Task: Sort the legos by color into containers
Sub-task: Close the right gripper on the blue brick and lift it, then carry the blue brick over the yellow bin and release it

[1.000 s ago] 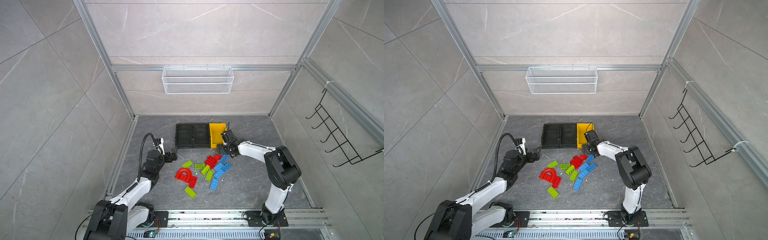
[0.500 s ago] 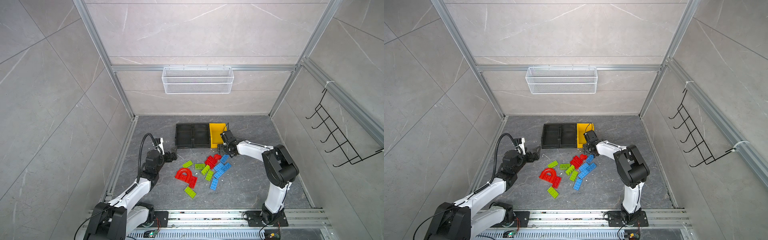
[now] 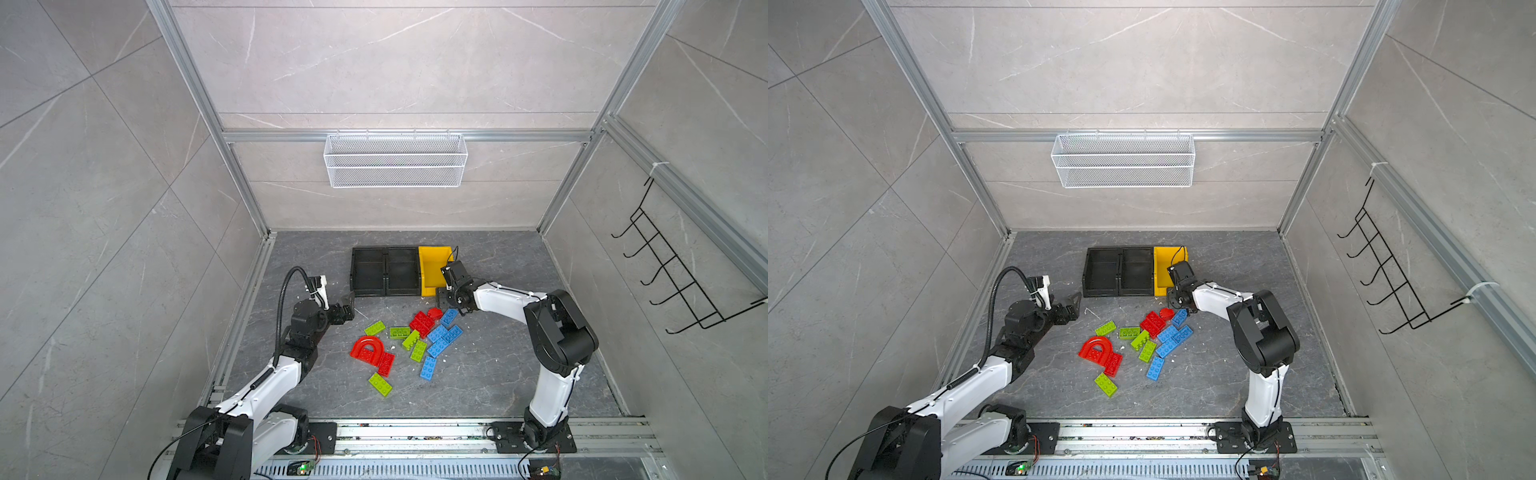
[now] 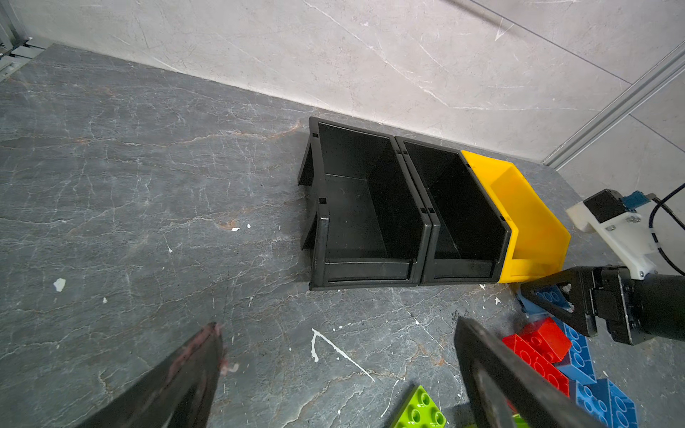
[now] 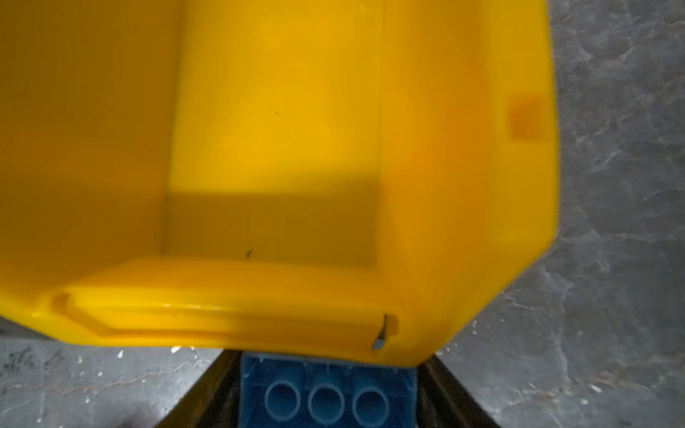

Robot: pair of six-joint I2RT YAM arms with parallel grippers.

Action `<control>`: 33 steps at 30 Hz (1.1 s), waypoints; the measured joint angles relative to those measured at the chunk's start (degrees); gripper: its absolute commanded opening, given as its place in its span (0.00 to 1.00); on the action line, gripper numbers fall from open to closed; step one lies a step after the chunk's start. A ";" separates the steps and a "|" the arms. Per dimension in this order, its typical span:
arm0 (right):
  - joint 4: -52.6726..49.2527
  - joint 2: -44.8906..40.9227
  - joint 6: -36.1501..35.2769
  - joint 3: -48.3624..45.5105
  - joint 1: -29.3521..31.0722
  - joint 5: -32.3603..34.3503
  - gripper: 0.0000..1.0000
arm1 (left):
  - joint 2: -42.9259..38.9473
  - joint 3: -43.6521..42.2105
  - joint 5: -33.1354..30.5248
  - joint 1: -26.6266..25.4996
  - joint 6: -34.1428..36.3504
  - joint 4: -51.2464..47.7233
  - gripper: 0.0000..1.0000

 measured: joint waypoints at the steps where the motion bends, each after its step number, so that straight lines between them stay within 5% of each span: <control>1: 0.04 -0.46 0.00 -0.48 0.00 0.13 0.63 | -0.07 0.00 0.00 0.00 0.00 -0.11 1.00; 20: -1.14 -14.93 -0.28 -2.16 0.00 0.96 0.63 | -1.95 -0.07 -1.55 -0.11 0.44 -0.81 1.00; 33: -1.51 -1.29 -4.59 17.14 0.00 -0.33 0.63 | -2.51 -0.85 -3.15 -0.11 0.72 -0.92 1.00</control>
